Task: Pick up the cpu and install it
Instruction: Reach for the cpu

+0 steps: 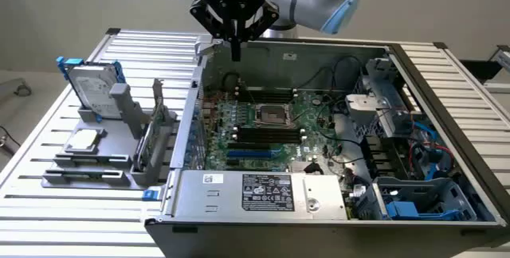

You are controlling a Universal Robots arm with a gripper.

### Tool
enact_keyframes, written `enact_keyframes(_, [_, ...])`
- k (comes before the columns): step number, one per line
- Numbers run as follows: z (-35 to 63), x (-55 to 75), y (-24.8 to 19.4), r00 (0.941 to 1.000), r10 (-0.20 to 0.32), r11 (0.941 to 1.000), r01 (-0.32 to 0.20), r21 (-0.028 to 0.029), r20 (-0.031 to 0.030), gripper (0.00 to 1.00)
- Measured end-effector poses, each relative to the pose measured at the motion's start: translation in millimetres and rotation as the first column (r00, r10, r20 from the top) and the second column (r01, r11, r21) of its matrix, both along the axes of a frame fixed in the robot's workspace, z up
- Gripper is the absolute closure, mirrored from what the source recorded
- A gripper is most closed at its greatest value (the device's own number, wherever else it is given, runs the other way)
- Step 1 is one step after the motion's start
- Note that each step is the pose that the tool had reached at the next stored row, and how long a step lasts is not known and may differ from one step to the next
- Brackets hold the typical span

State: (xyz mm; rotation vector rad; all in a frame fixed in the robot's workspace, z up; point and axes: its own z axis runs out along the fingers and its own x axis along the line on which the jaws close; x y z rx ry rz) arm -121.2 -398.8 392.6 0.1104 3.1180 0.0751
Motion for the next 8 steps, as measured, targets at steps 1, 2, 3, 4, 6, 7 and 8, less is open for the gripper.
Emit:
enact_keyframes(1, [0.0,0.0,0.0,1.0000,0.000,1.0000,0.000,0.0000,0.0000,0.89])
enact_keyframes(2, [0.0,0.0,0.0,1.0000,0.000,1.0000,0.000,0.0000,0.0000,0.89])
enact_keyframes(3, [0.0,0.0,0.0,1.0000,0.000,1.0000,0.000,0.0000,0.0000,0.89])
enact_keyframes(4, [0.0,0.0,0.0,1.0000,0.000,1.0000,0.000,0.0000,0.0000,0.89])
enact_keyframes(6, [0.0,0.0,0.0,1.0000,0.000,1.0000,0.000,0.0000,0.0000,0.89])
enact_keyframes(7, [0.0,0.0,0.0,1.0000,0.000,1.0000,0.000,0.0000,0.0000,0.89])
enact_keyframes(8, [0.0,0.0,0.0,1.0000,0.000,1.0000,0.000,0.0000,0.0000,0.89])
